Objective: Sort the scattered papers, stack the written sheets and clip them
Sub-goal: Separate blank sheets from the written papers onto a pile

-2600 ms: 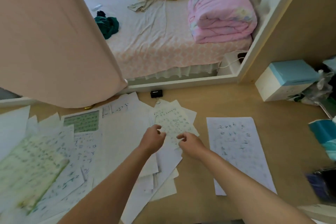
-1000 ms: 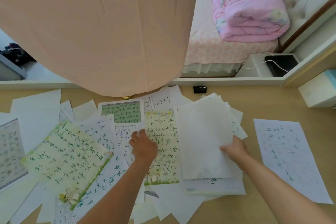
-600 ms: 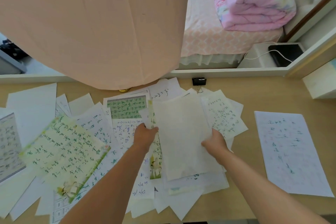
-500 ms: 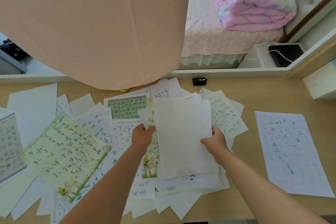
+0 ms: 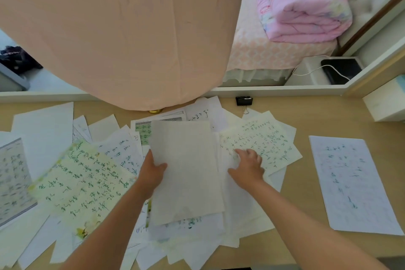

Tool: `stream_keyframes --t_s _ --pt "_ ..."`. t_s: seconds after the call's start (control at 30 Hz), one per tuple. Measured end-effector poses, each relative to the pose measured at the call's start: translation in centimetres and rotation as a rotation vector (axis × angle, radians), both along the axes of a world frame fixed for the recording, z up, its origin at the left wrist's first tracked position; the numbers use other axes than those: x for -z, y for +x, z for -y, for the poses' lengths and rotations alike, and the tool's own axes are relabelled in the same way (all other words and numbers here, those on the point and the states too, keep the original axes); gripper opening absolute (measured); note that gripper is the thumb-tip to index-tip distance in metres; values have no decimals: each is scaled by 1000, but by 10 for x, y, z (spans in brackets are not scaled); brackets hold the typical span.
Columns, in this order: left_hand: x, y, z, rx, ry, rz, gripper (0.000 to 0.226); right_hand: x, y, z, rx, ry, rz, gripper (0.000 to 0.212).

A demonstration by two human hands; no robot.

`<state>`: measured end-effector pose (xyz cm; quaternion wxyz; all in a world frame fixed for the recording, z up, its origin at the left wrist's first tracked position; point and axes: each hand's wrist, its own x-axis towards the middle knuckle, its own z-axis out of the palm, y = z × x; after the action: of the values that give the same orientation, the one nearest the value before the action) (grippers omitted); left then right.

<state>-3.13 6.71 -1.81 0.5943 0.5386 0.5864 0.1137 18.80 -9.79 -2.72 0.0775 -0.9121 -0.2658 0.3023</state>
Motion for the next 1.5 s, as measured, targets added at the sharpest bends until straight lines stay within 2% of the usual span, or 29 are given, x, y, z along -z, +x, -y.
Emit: stream_keyframes --t_s 0.07,0.13,0.27,0.4,0.5,0.57,0.67,0.8,0.87,0.93,0.97,1.03,1.07,1.13,1.23,1.3,1.43,1.5 --pt "-2 -10 -9 9 -3 8 50 3 8 10 -15 -67 -8 89" --pt "-2 -17 -14 21 -12 36 47 4 7 12 5 -68 -32 93" --pt "-2 -23 -19 24 -98 125 43 5 6 7 31 -107 16 68" --pt "-5 -19 -27 129 -207 125 36 5 8 8 48 -128 37 19" --pt "-8 -12 -35 208 -300 119 33 2 15 8 143 18 -83 40" --pt "-11 -5 -38 271 -317 101 33 -5 25 4 153 98 -58 25" --pt "-11 10 -37 329 -209 -13 38 -16 44 -6 179 173 79 19" --pt "-9 20 -35 339 81 -198 52 -22 72 -6 216 184 159 36" --pt "-11 21 -35 290 122 -187 52 -23 73 5 152 89 260 50" --pt "-15 23 -35 204 134 -126 49 -18 58 18 73 59 376 51" --pt "-18 23 -35 161 133 -86 47 -14 45 24 18 91 361 48" --pt "-25 22 -37 93 99 -15 42 -5 17 34 -144 101 190 49" --pt "-26 18 -39 67 68 15 40 0 5 38 -244 22 126 50" --pt "-29 11 -43 20 1 54 34 9 -4 40 -324 -115 143 44" --pt "-34 -3 -47 -99 -94 135 32 8 0 37 -161 -143 163 38" --pt "-34 -9 -45 -148 -147 148 33 3 2 32 -46 -27 93 38" --pt "-21 -11 -25 -214 -198 84 33 -8 -8 12 664 344 -218 50" --pt "-15 -9 -13 -241 -253 129 38 -13 -13 5 900 432 -500 51"
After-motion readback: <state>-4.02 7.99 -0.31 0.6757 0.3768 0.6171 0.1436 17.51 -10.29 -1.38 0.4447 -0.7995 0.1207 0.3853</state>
